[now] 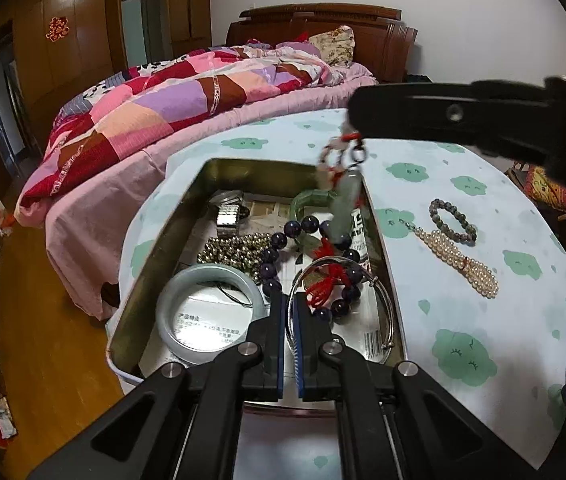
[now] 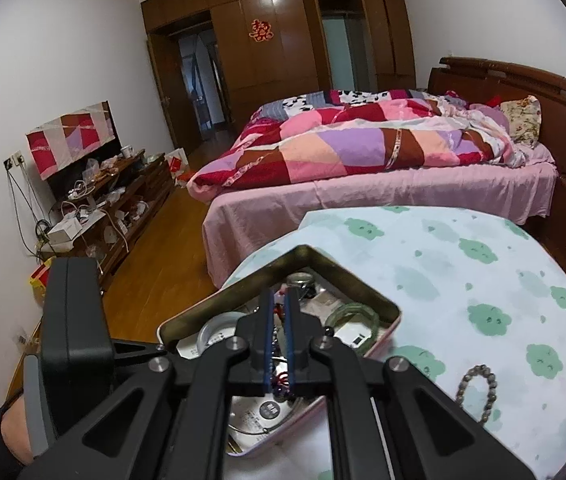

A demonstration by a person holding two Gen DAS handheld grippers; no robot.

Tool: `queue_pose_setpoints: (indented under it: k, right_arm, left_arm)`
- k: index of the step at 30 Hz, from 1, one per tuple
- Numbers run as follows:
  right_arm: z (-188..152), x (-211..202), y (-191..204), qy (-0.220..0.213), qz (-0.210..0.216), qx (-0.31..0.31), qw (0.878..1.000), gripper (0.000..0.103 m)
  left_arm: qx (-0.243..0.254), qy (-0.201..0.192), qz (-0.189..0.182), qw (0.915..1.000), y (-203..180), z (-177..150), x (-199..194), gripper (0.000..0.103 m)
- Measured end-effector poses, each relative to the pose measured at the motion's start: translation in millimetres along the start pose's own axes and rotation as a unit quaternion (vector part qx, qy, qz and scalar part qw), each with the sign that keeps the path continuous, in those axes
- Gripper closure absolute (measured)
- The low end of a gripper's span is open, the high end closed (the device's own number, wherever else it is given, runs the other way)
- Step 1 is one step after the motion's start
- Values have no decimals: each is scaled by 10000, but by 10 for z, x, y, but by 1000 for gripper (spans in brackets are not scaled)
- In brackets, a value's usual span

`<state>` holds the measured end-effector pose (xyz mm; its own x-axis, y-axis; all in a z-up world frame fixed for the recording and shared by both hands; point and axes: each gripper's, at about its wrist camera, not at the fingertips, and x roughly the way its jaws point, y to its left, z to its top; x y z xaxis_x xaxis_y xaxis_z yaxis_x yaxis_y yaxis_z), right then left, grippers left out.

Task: Organize jewelry
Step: 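Carry the silver bangle and pearl pendant strand over the tin with both grippers, then open both grippers to drop the bangle and pendant strand into the tin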

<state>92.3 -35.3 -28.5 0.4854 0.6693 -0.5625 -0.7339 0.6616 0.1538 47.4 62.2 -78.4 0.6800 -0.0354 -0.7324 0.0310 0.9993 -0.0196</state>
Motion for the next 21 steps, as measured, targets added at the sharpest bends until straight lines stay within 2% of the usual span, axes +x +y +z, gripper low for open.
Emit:
queue_pose_setpoints:
  k: [12,21]
  right_arm:
    - [-25,174,-2,203,-106,40,9997,96]
    - [-217,353,-105,568,-102,249,9980,96]
  left_arm:
    - [-72,77,-17,9999,25,-23,63,100]
    - [-143,77,-7,9999,74,-13,89,100]
